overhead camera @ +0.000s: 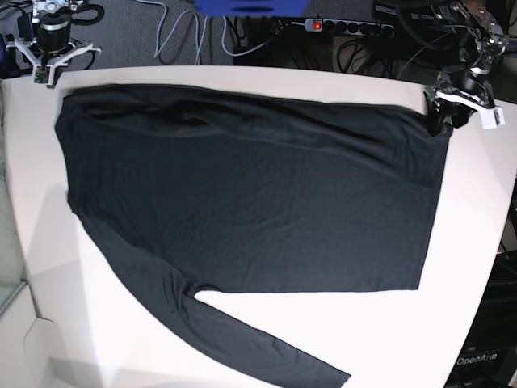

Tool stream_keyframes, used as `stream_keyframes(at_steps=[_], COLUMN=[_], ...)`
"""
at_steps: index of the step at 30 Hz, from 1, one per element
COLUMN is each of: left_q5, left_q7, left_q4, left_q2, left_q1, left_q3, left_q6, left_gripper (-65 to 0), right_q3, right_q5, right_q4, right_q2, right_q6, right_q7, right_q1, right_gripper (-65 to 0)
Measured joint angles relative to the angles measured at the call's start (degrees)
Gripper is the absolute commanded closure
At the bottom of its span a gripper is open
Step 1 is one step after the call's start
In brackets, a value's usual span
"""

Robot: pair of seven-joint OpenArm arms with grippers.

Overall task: Fold the T-shirt properly
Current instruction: 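Lower the left gripper and grasp the black shirt corner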

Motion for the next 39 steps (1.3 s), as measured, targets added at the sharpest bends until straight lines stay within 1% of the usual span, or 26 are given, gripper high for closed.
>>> stream_keyframes(at_steps=[8, 9, 15, 17, 20, 22, 35, 39], left_q5=[0.4, 0.6, 0.9, 0.8, 0.2, 0.2, -0.1, -0.1], left_q7=[-0.2, -0.2, 0.7, 1.4, 5.9, 7.3, 9.0, 9.0], left_q4=[0.0, 0.0, -0.2, -0.2, -0.2, -0.2, 0.0, 0.0], left_q2=[0.5, 0.5, 0.6, 0.7, 0.2, 0.0, 0.0, 0.0], left_q1=[-1.1, -1.2, -1.4, -1.4, -2.7, -3.3, -3.7, -3.7], left_q3=[0.9, 1.1, 1.1, 1.1, 1.1, 1.1, 0.9, 0.9], left_q6=[0.7, 0.7, 1.1, 1.0, 0.9, 0.8, 0.9, 0.9], left_gripper=[-41.8, -39.7, -15.7, -11.2, -6.7, -5.9, -5.9, -5.8], right_q3=[0.0, 0.0, 0.0, 0.0, 0.0, 0.0, 0.1, 0.1], right_q5=[0.0, 0.0, 0.0, 0.0, 0.0, 0.0, 0.0, 0.0], right_q4=[-1.2, -1.5, -1.9, -1.9, -1.9, -1.9, -1.8, -1.8], right_q2=[0.0, 0.0, 0.0, 0.0, 0.0, 0.0, 0.3, 0.3], right_q6=[0.0, 0.0, 0.0, 0.0, 0.0, 0.0, 0.0, 0.0], right_q7=[0.1, 0.0, 0.0, 0.0, 0.0, 0.0, 0.0, 0.0], right_q1=[0.0, 0.2, 0.3, 0.3, 0.3, 0.3, 0.4, 0.5], right_gripper=[0.0, 0.0, 0.0, 0.0, 0.0, 0.0, -0.2, -6.0])
